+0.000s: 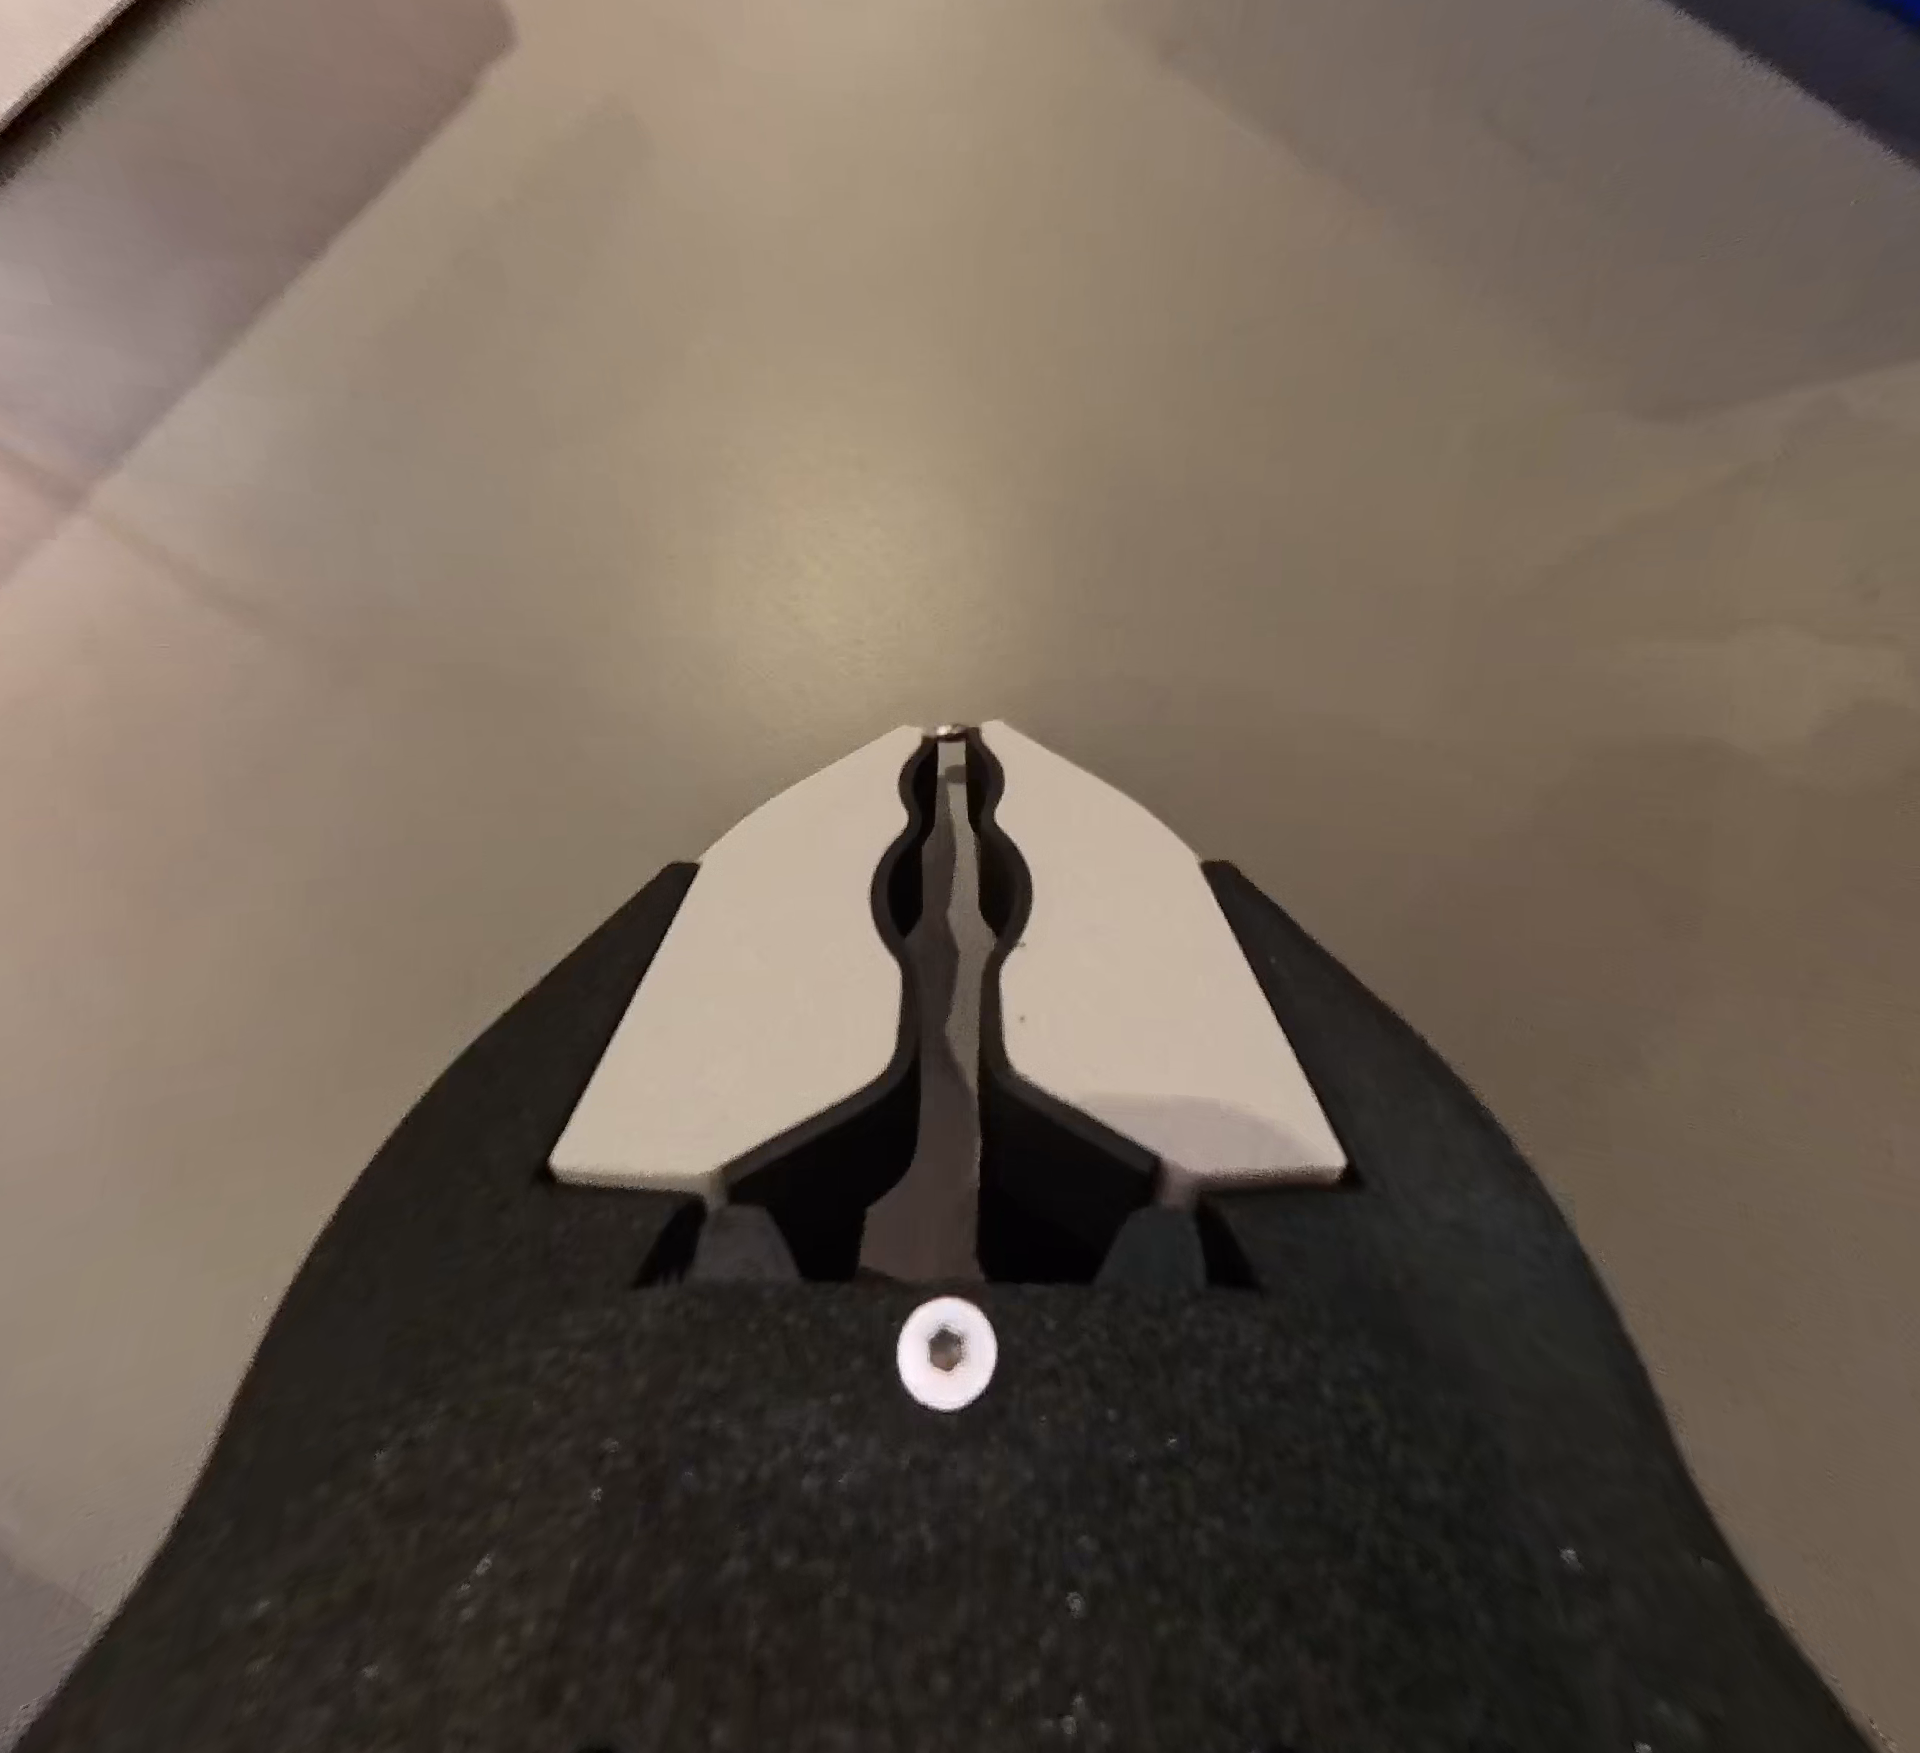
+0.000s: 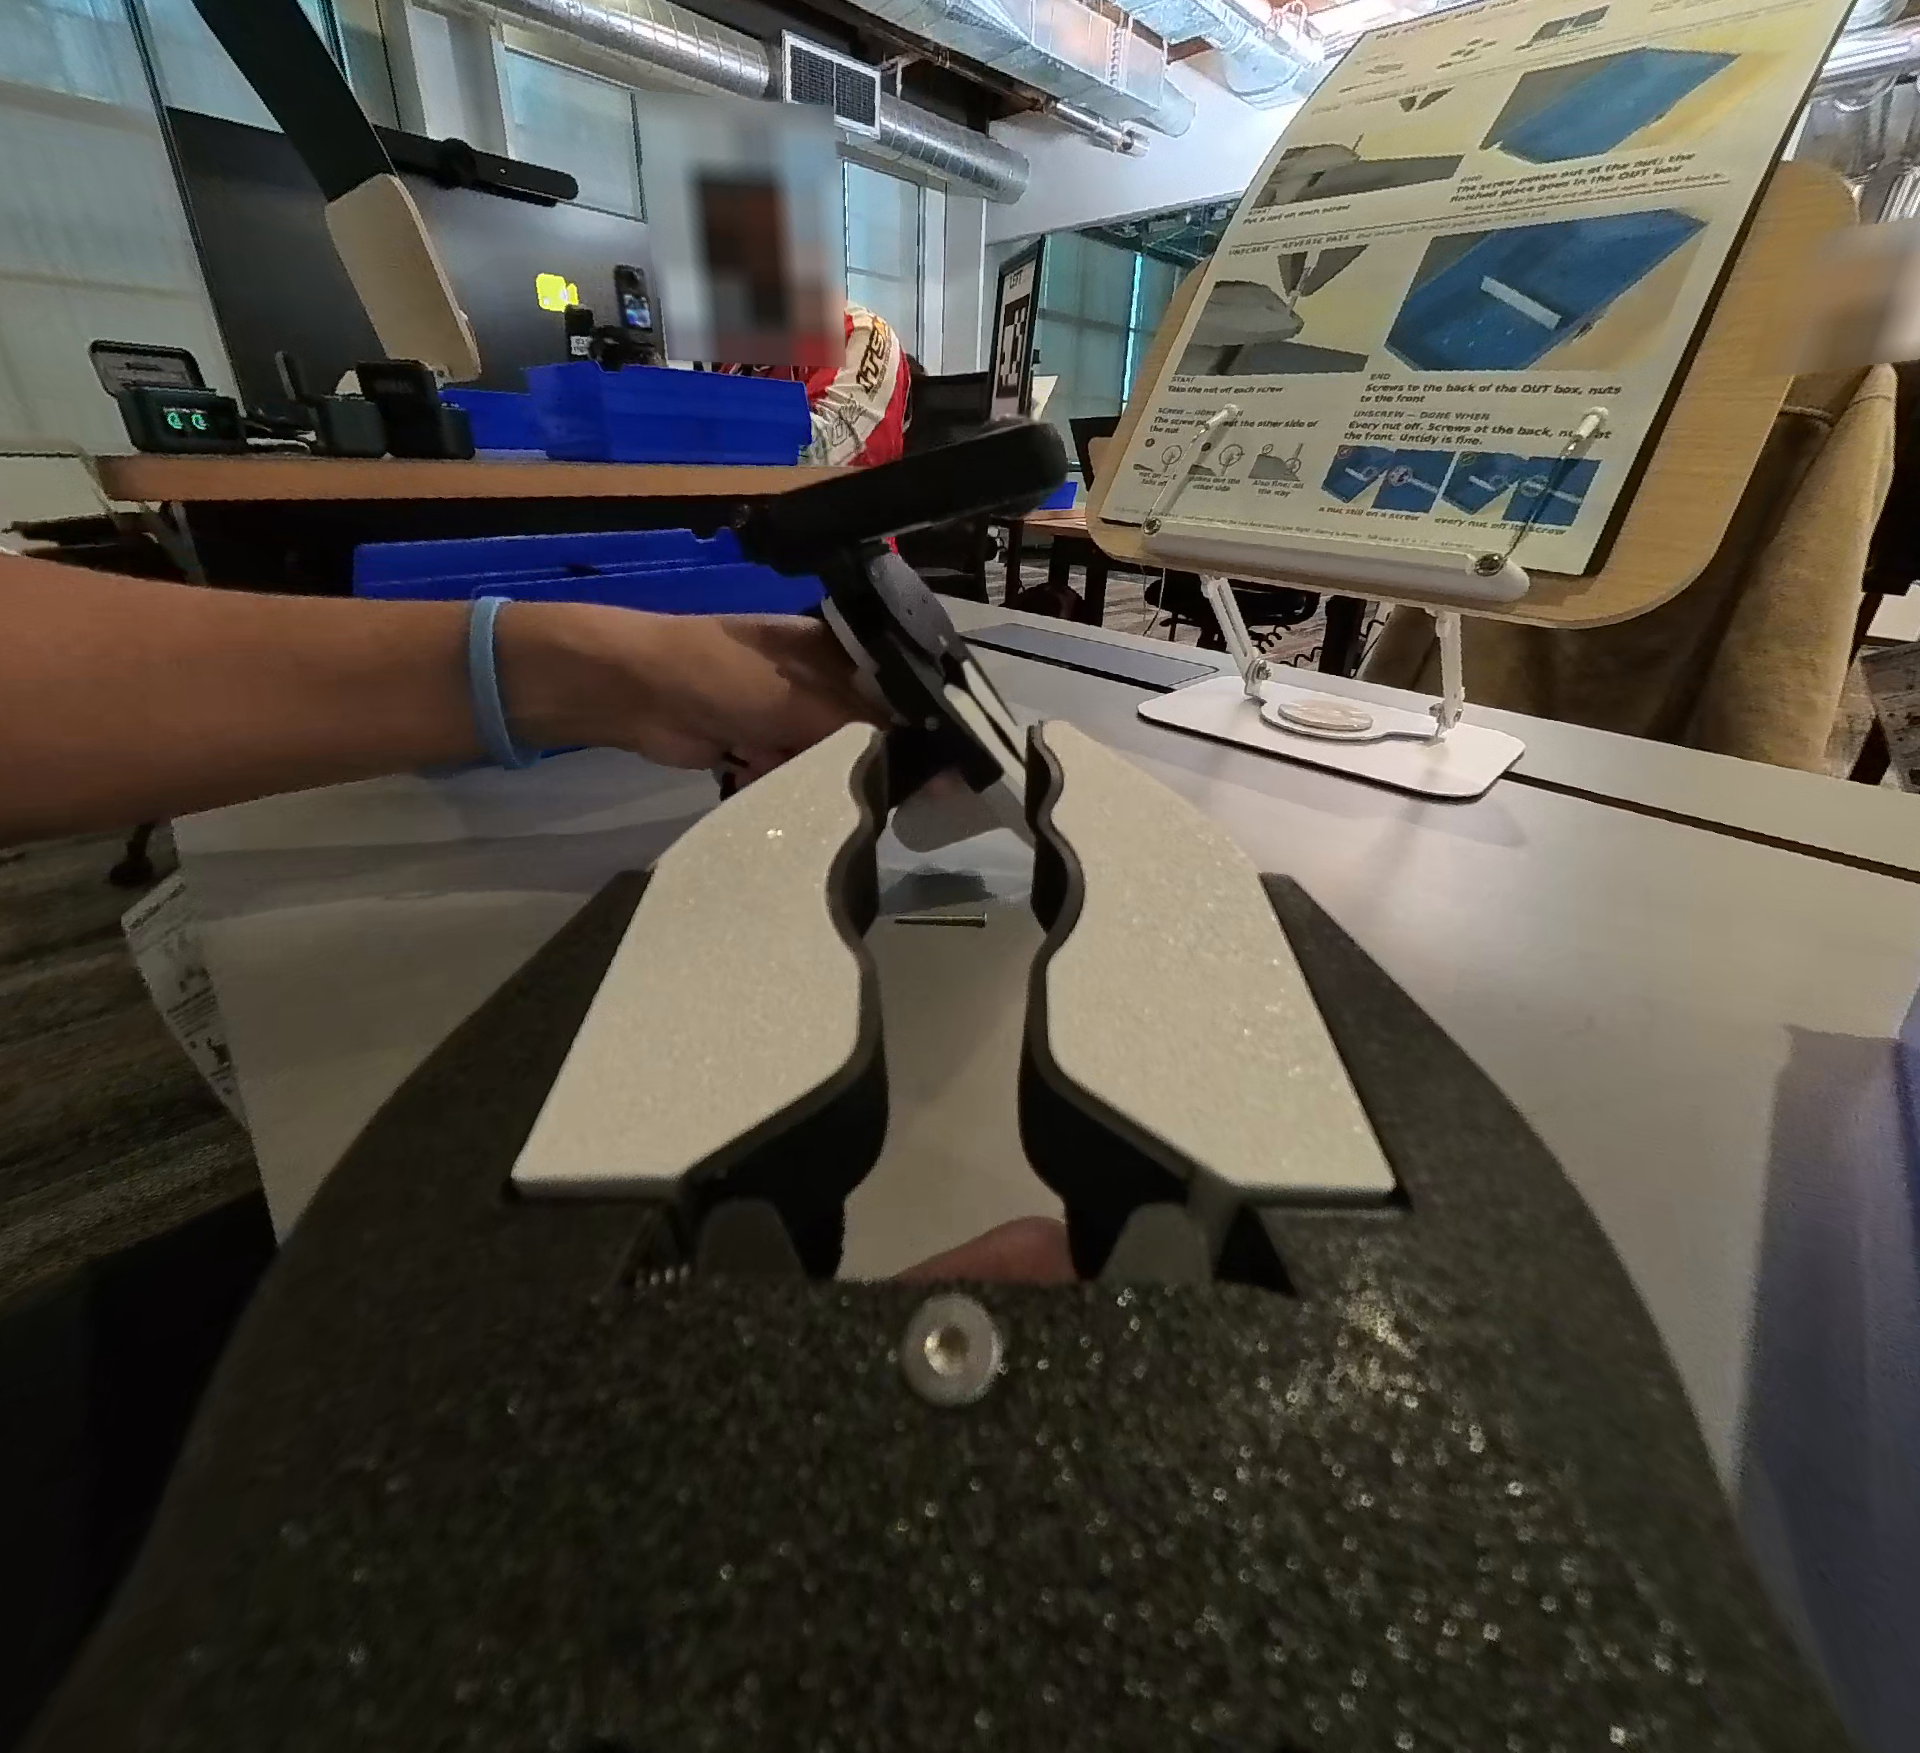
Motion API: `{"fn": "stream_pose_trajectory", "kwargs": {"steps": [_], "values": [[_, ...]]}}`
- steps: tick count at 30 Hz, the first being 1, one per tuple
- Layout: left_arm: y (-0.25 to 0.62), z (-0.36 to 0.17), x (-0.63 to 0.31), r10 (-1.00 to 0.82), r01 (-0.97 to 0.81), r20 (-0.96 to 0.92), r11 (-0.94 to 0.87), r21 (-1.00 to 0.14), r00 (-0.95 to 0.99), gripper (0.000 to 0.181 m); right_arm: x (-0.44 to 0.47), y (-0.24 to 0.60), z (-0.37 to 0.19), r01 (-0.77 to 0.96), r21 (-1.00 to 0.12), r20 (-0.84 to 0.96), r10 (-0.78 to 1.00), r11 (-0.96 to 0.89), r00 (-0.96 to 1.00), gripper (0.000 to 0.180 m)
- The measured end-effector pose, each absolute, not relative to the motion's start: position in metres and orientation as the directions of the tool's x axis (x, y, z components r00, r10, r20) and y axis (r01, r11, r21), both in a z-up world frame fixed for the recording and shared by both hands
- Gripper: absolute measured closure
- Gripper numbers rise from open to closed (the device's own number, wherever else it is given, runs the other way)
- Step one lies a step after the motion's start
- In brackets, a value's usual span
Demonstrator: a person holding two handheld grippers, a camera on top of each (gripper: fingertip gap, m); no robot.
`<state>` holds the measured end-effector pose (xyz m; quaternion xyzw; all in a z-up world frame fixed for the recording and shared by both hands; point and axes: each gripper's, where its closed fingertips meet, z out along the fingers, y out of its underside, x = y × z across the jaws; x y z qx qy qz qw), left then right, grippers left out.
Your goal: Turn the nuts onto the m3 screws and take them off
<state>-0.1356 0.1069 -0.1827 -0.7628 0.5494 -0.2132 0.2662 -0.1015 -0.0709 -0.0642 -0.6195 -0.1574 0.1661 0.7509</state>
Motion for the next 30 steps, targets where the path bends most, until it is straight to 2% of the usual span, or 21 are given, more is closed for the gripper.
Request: {"fn": "stream_pose_trajectory", "kwargs": {"steps": [9,15,21,24,26,28,30], "values": [[0.091,-0.192,-0.140,-0.963,-0.736,0.030,-0.225,-0.639,0.269,0.174,-0.101,-0.071,-0.064,-0.055,-0.983,0.029,0.443,0.177,0.896,0.155],[0.074,-0.176,-0.164,-0.962,-0.700,0.050,-0.231,-0.676,0.269,0.154,-0.101,-0.070,-0.064,-0.058,-0.983,0.026,0.443,0.175,0.896,0.155],[0.038,-0.161,-0.184,-0.957,-0.728,-0.075,-0.162,-0.666,0.281,0.154,-0.102,-0.070,-0.065,-0.055,-0.984,0.027,0.444,0.172,0.896,0.155],[0.032,-0.155,-0.169,-0.950,-0.729,-0.133,-0.123,-0.674,0.283,0.162,-0.101,-0.070,-0.065,-0.055,-0.983,0.028,0.443,0.173,0.896,0.155],[0.031,-0.160,-0.159,-0.956,-0.754,-0.075,-0.174,-0.634,0.283,0.163,-0.101,-0.070,-0.064,-0.055,-0.983,0.029,0.442,0.174,0.896,0.155],[0.035,-0.172,-0.155,-0.954,-0.815,-0.032,-0.236,-0.529,0.297,0.159,-0.101,-0.071,-0.064,-0.054,-0.983,0.030,0.442,0.176,0.896,0.156],[0.053,-0.175,-0.151,-0.937,-0.836,-0.084,-0.259,-0.483,0.338,0.158,-0.102,-0.071,-0.064,-0.055,-0.983,0.029,0.444,0.175,0.895,0.156]]}}
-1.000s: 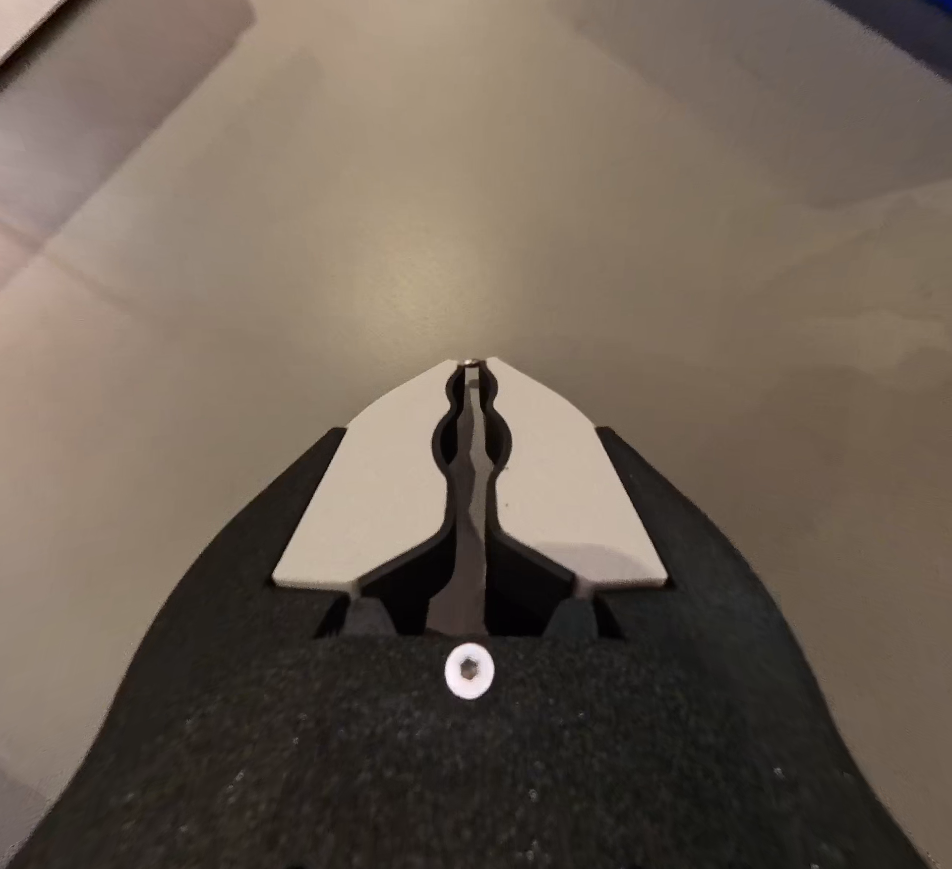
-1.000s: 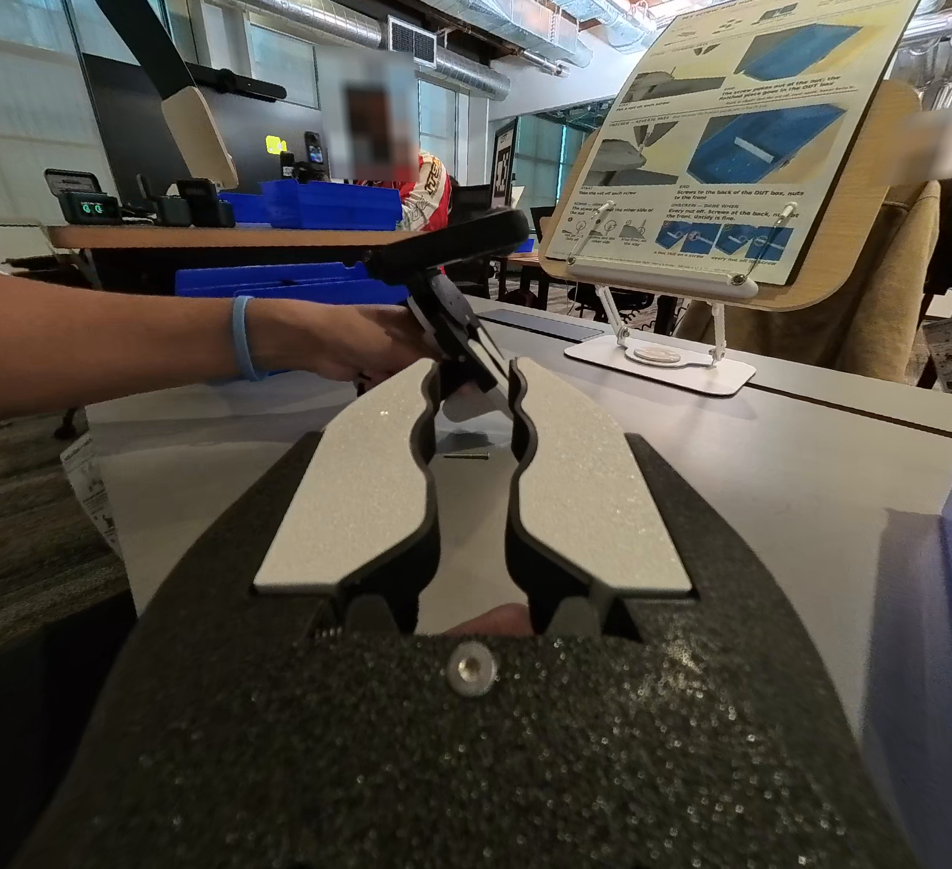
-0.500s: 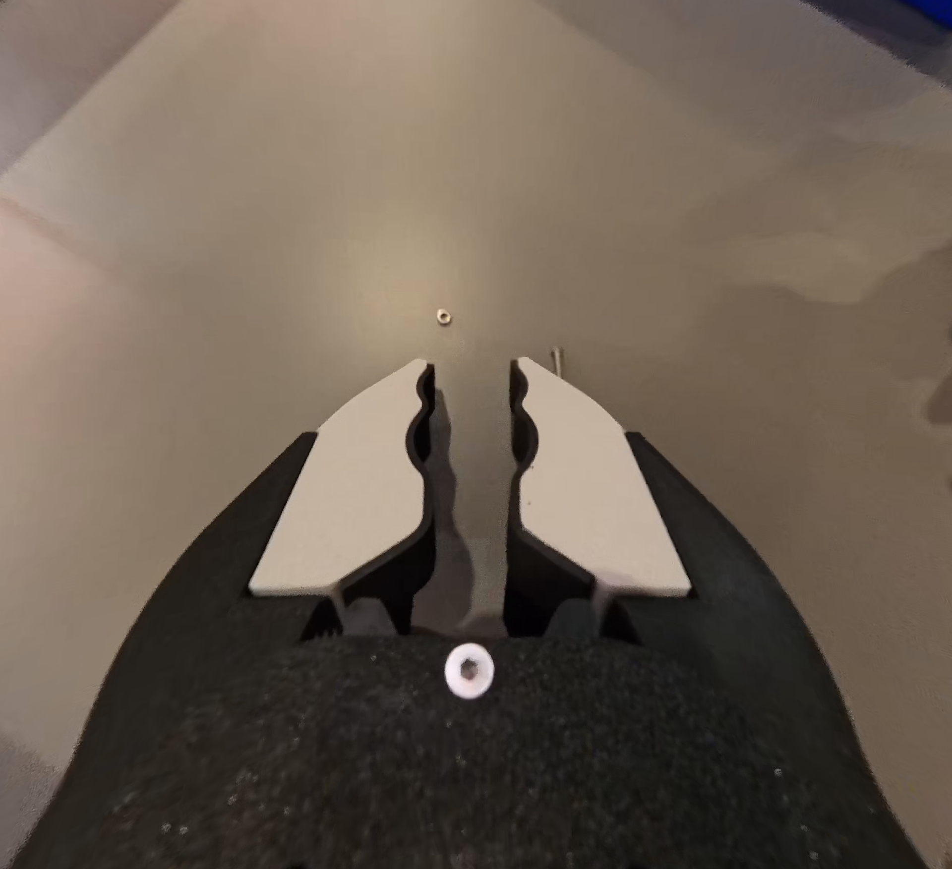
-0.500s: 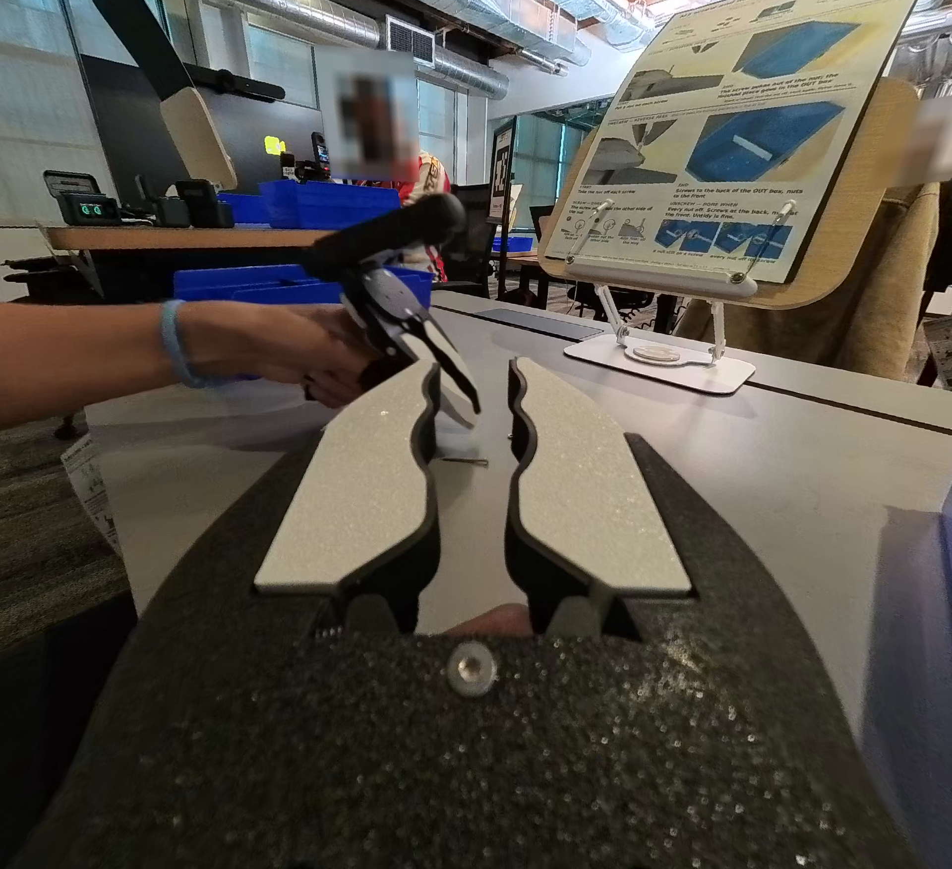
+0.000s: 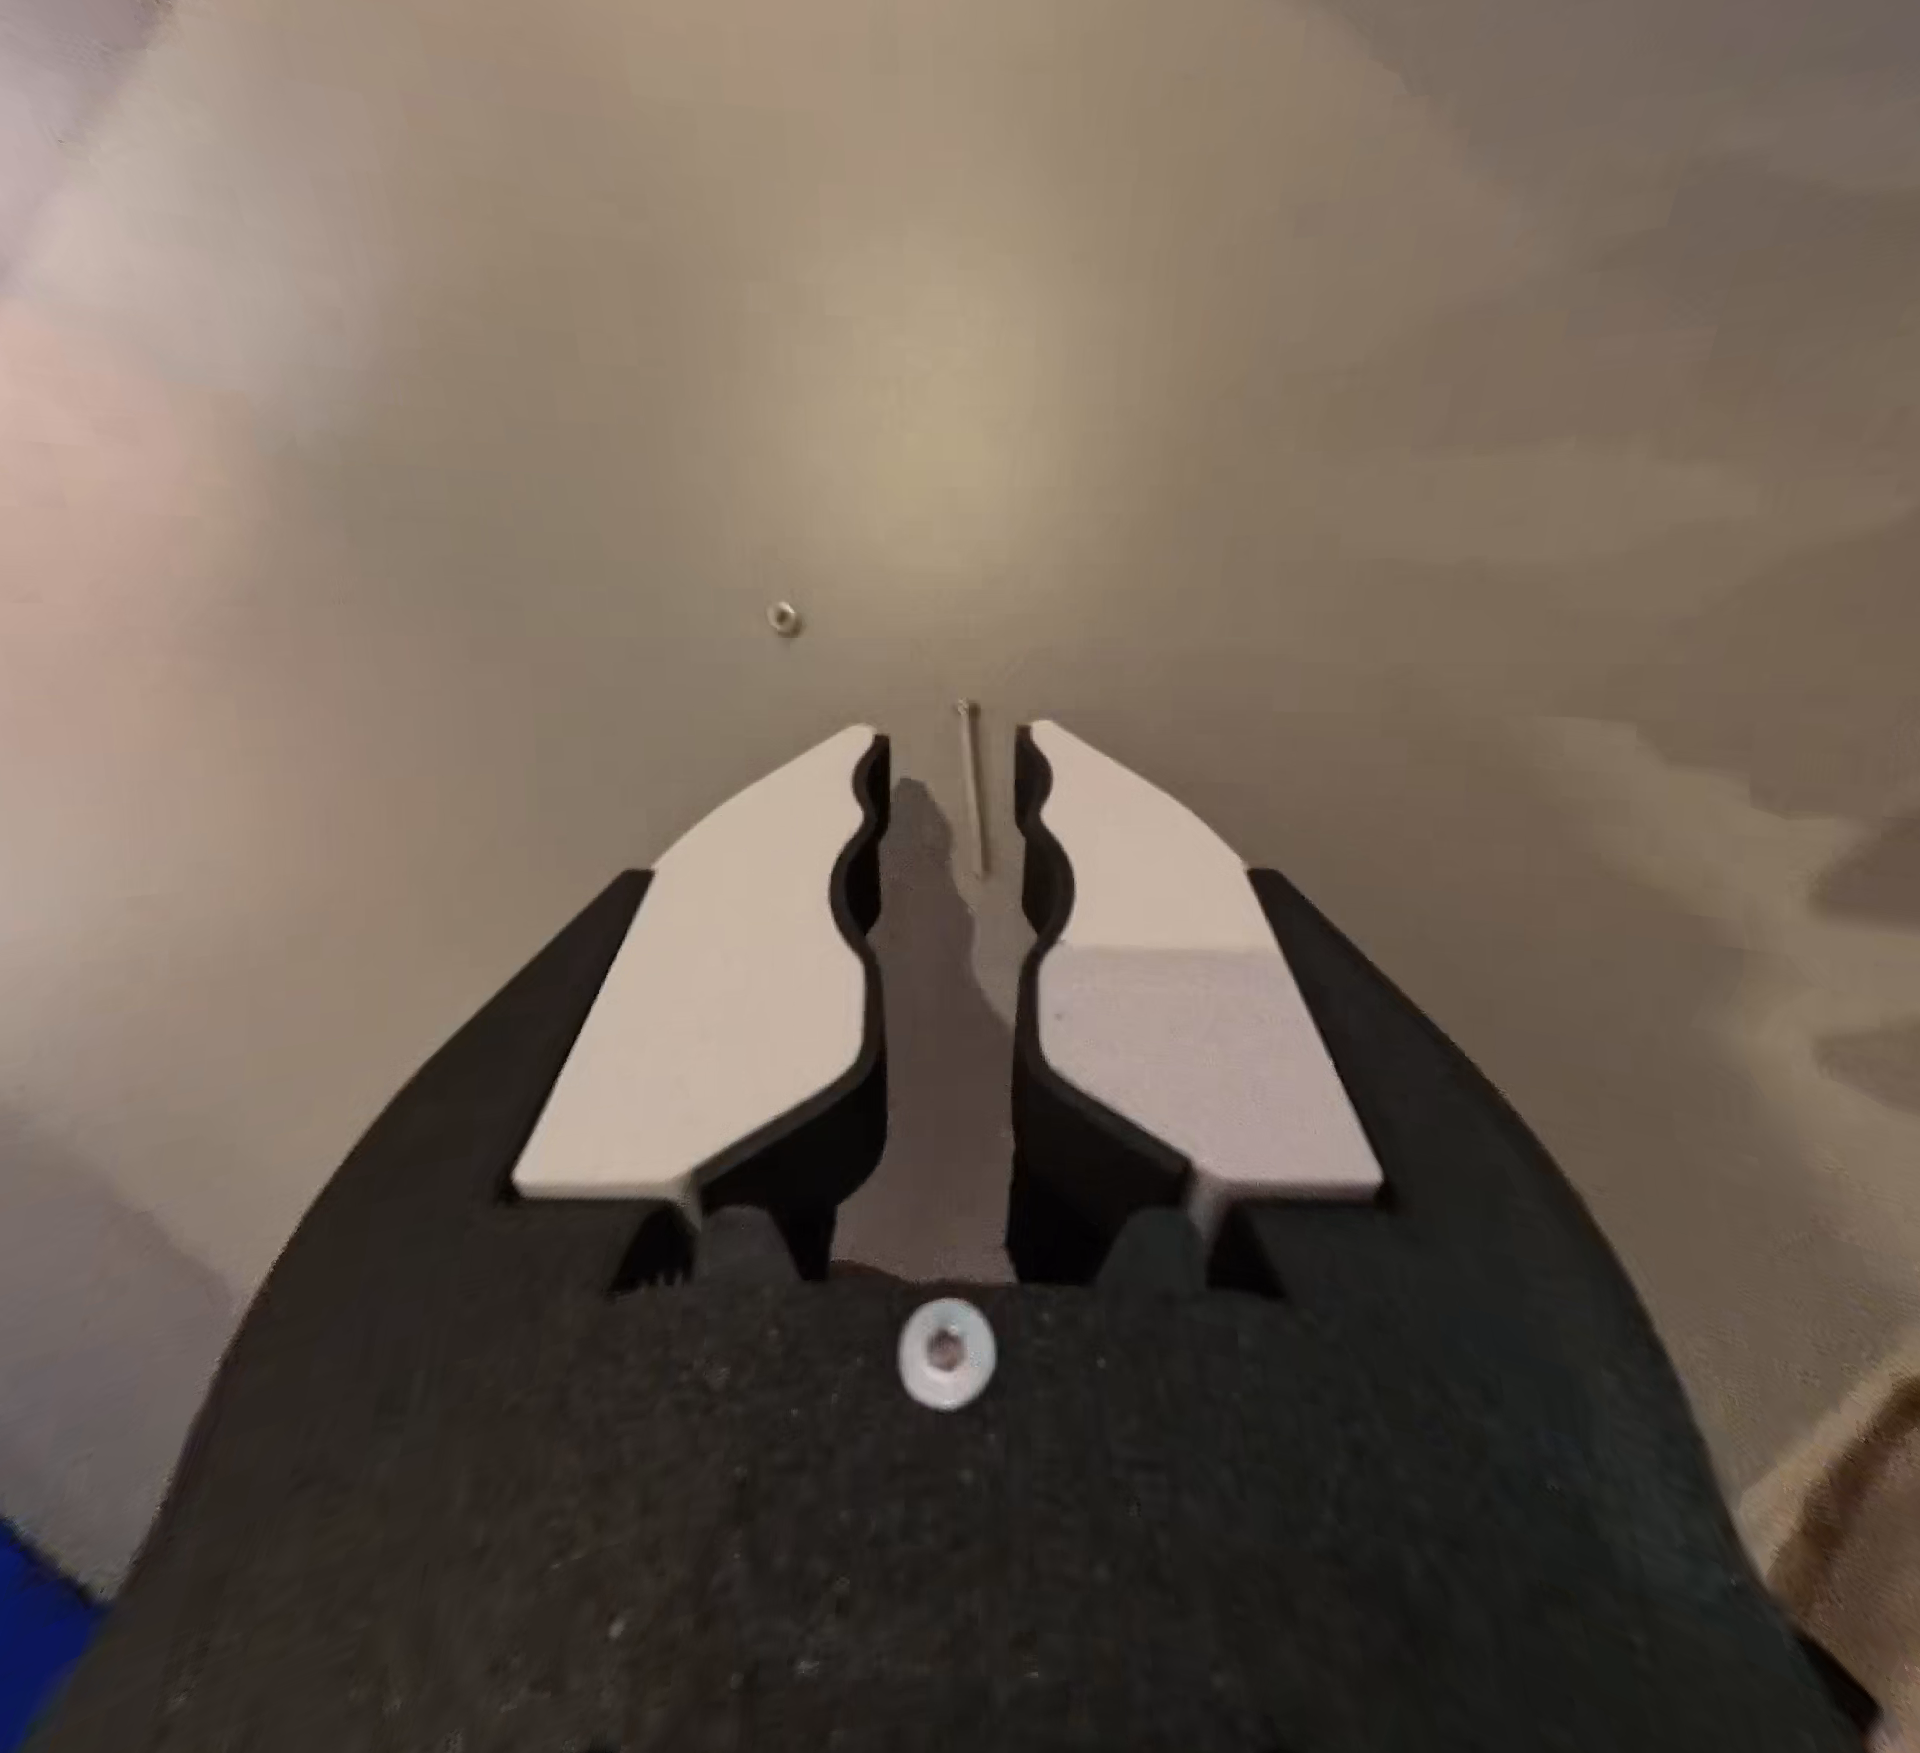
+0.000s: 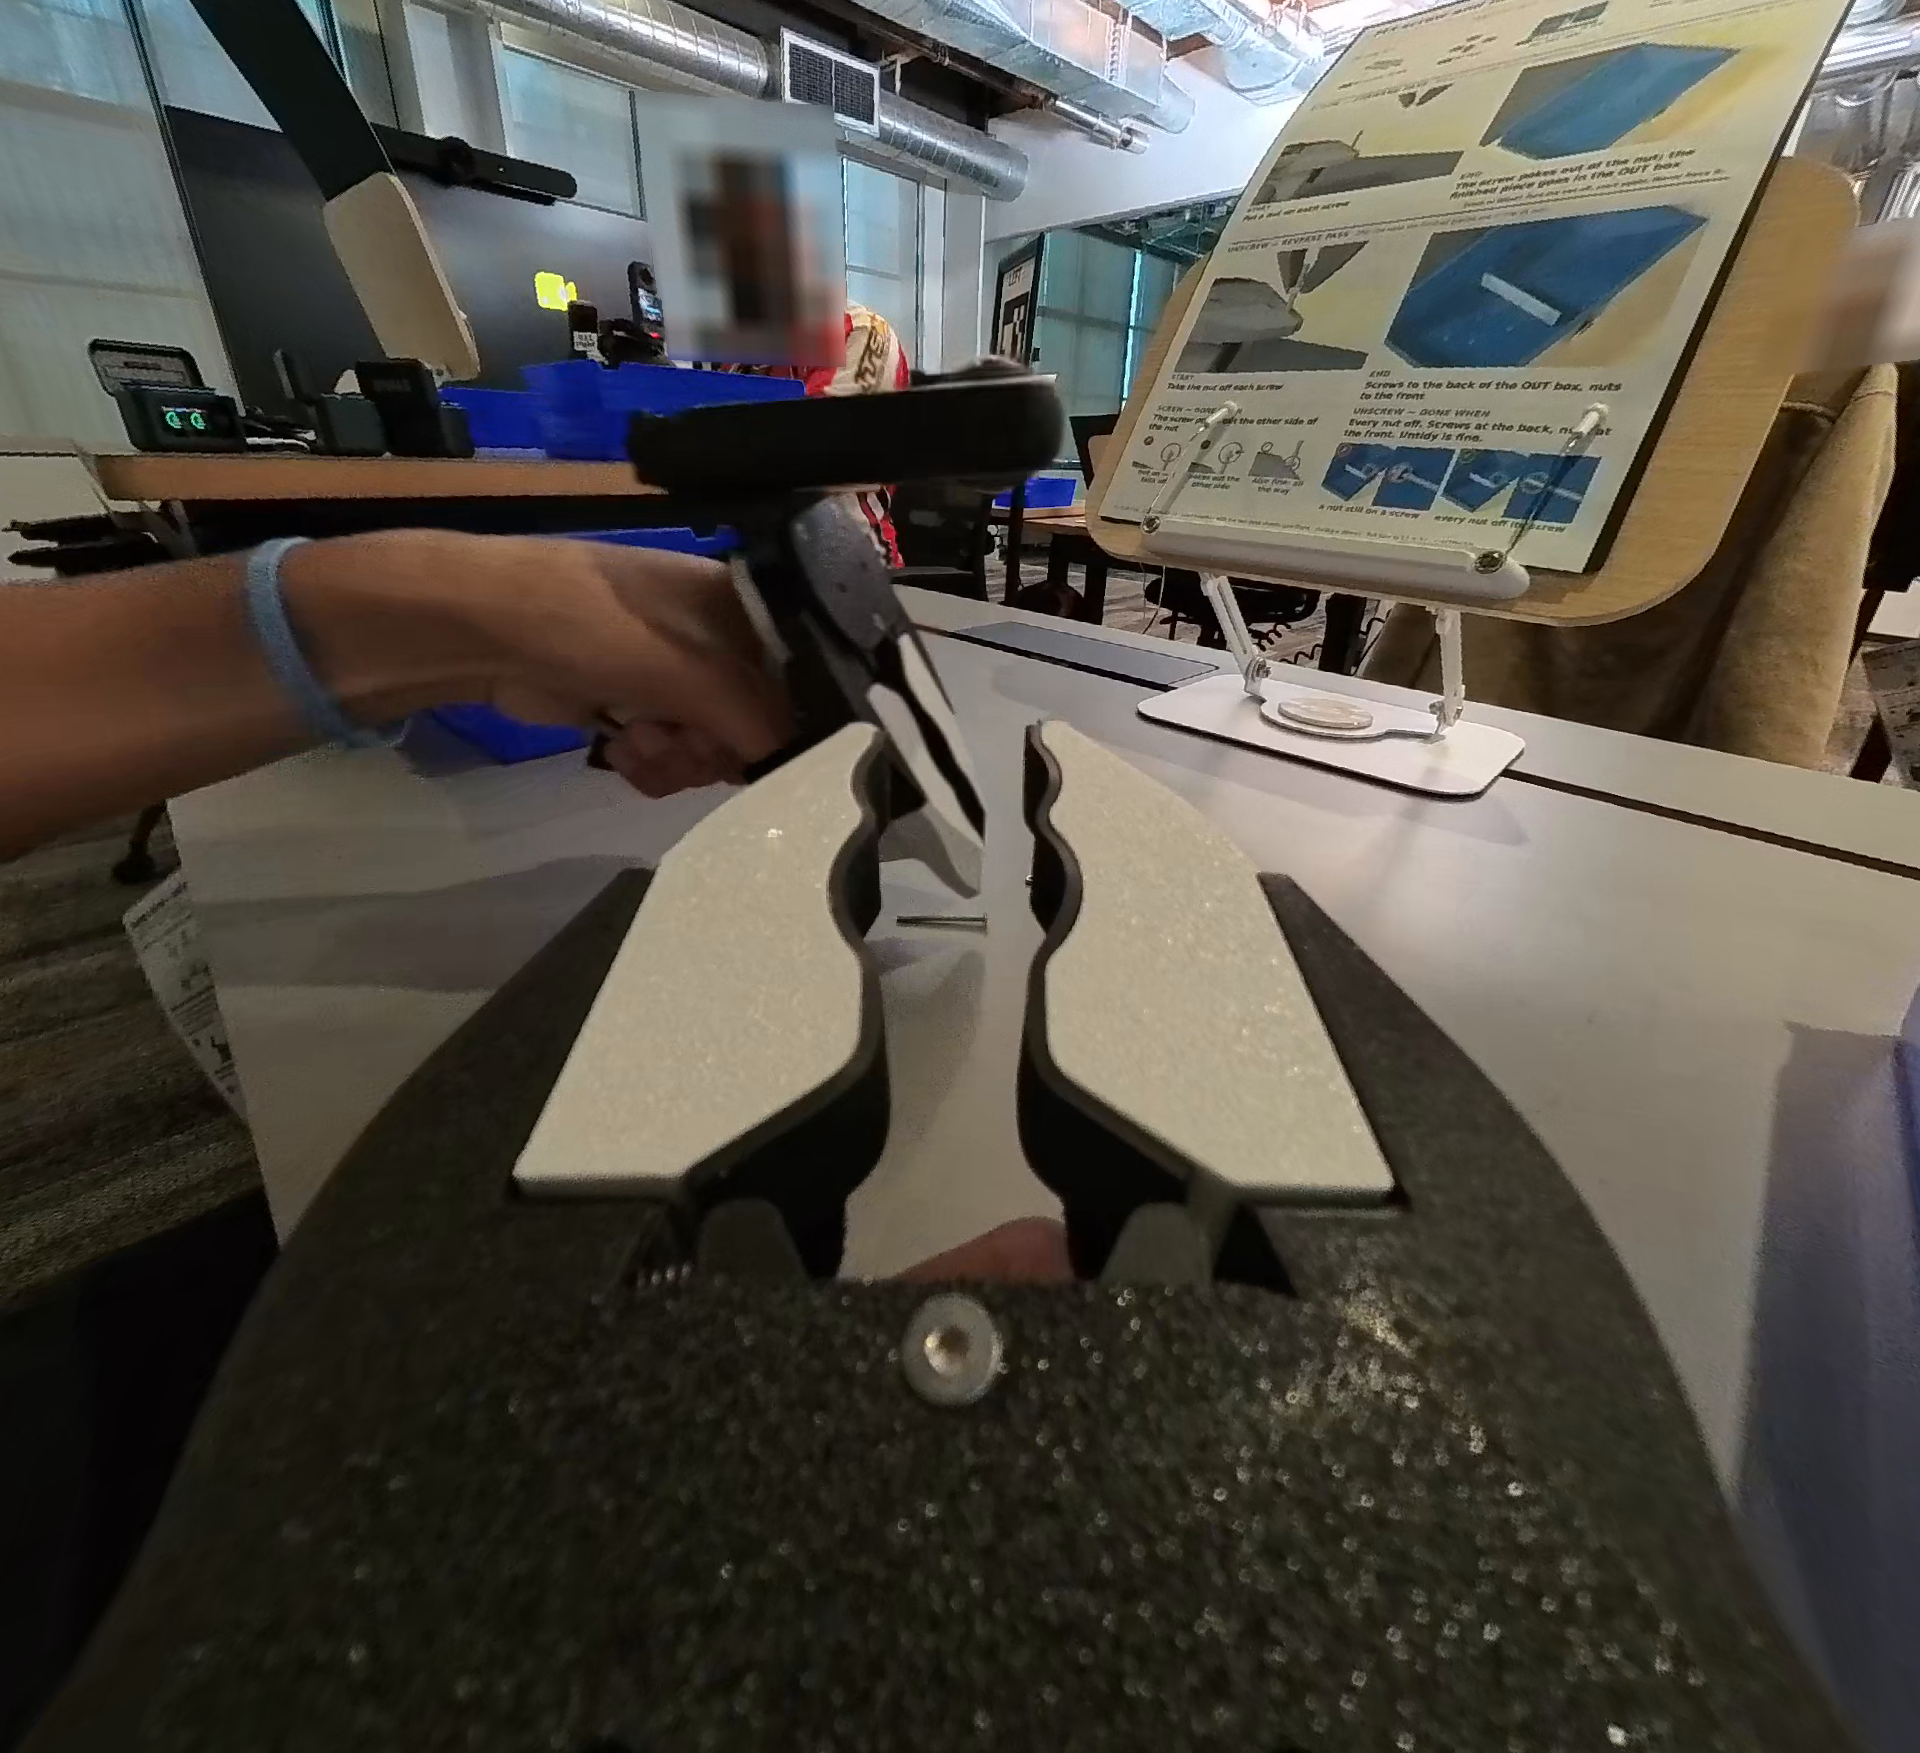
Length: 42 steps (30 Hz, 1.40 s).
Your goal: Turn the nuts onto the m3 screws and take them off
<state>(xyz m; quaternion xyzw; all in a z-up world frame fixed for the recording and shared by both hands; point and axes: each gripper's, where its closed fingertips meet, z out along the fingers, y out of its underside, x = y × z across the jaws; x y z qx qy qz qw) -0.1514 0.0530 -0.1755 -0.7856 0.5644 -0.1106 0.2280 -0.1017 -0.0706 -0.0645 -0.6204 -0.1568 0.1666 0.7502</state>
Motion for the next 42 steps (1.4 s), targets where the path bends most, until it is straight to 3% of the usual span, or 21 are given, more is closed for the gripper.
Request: {"fn": "stream_pose_trajectory", "kwargs": {"steps": [5,8,10,12,16,19,22,24,27,31,42], "values": [[0.055,-0.193,-0.149,-0.943,-0.893,-0.067,-0.283,-0.350,0.326,0.158,-0.102,-0.071,-0.064,-0.058,-0.983,0.026,0.448,0.175,0.894,0.156],[0.049,-0.195,-0.149,-0.948,-0.895,-0.035,-0.287,-0.340,0.317,0.164,-0.101,-0.071,-0.064,-0.064,-0.983,0.022,0.451,0.174,0.893,0.156],[0.050,-0.196,-0.149,-0.949,-0.895,-0.046,-0.277,-0.350,0.312,0.178,-0.101,-0.071,-0.064,-0.066,-0.983,0.019,0.452,0.173,0.892,0.156],[0.049,-0.196,-0.150,-0.951,-0.894,-0.048,-0.268,-0.359,0.305,0.178,-0.101,-0.071,-0.064,-0.067,-0.983,0.018,0.452,0.173,0.892,0.156],[0.046,-0.194,-0.153,-0.954,-0.865,0.002,-0.272,-0.421,0.299,0.179,-0.100,-0.071,-0.064,-0.075,-0.983,0.010,0.449,0.170,0.894,0.156],[0.045,-0.170,-0.155,-0.945,-0.762,0.097,-0.310,-0.568,0.312,0.178,-0.098,-0.067,-0.066,-0.090,-0.986,-0.020,0.446,0.138,0.895,0.158],[0.036,-0.110,-0.154,-0.937,-0.513,0.257,-0.346,-0.786,0.238,0.179,-0.115,-0.057,-0.078,-0.124,-0.992,-0.120,0.525,-0.027,0.843,0.154],[0.025,-0.070,-0.160,-0.918,-0.334,0.363,-0.396,-0.855,0.159,0.179,-0.132,-0.047,-0.090,-0.152,-0.973,-0.223,0.546,-0.172,0.807,0.153],[0.003,-0.027,-0.171,-0.896,-0.136,0.444,-0.442,-0.887,0.015,0.179,-0.163,-0.041,-0.072,-0.270,-0.936,-0.352,0.628,-0.225,0.694,0.155],[-0.024,-0.002,-0.181,-0.878,-0.023,0.466,-0.466,-0.884,-0.108,0.179,-0.195,-0.042,-0.035,-0.424,-0.864,-0.469,0.739,-0.271,0.483,0.157],[-0.047,0.003,-0.194,-0.851,0.041,0.478,-0.497,-0.867,-0.215,0.179,-0.214,-0.051,-0.021,-0.404,-0.888,-0.410,0.772,-0.217,0.486,0.177]]}}
